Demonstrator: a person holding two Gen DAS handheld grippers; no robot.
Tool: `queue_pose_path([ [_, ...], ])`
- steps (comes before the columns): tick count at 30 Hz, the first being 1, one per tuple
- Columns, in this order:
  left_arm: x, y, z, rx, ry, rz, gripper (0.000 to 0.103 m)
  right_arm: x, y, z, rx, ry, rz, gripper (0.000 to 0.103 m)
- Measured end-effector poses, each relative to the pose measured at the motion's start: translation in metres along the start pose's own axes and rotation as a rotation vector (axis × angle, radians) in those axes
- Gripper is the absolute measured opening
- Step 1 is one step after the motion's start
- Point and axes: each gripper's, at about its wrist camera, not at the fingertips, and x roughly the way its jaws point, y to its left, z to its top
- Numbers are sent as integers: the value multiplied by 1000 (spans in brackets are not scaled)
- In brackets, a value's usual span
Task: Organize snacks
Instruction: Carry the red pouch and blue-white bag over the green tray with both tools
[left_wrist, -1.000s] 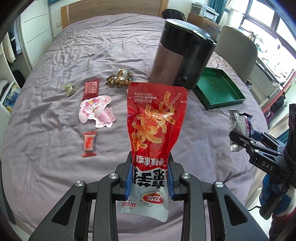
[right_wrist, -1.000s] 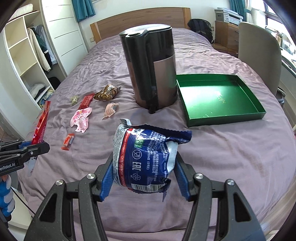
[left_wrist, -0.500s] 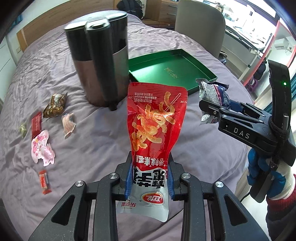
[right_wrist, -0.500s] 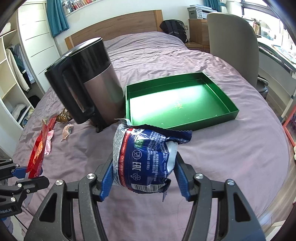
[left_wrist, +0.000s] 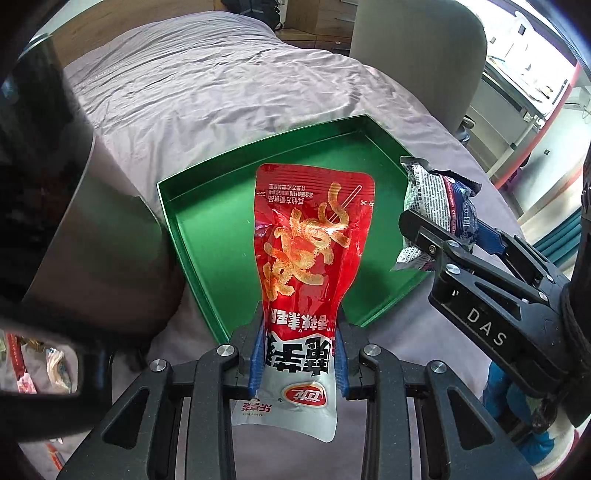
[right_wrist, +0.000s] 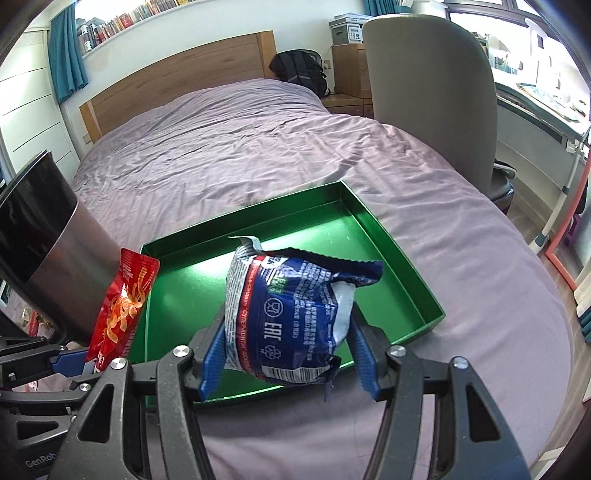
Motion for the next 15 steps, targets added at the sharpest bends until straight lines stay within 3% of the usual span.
queue_pose_path([
  [7, 51, 10, 12, -31, 60, 40, 27, 58, -14, 2, 18, 71, -38, 103],
  [15, 69, 11, 8, -30, 71, 52, 28, 77, -31, -2, 41, 79, -56, 103],
])
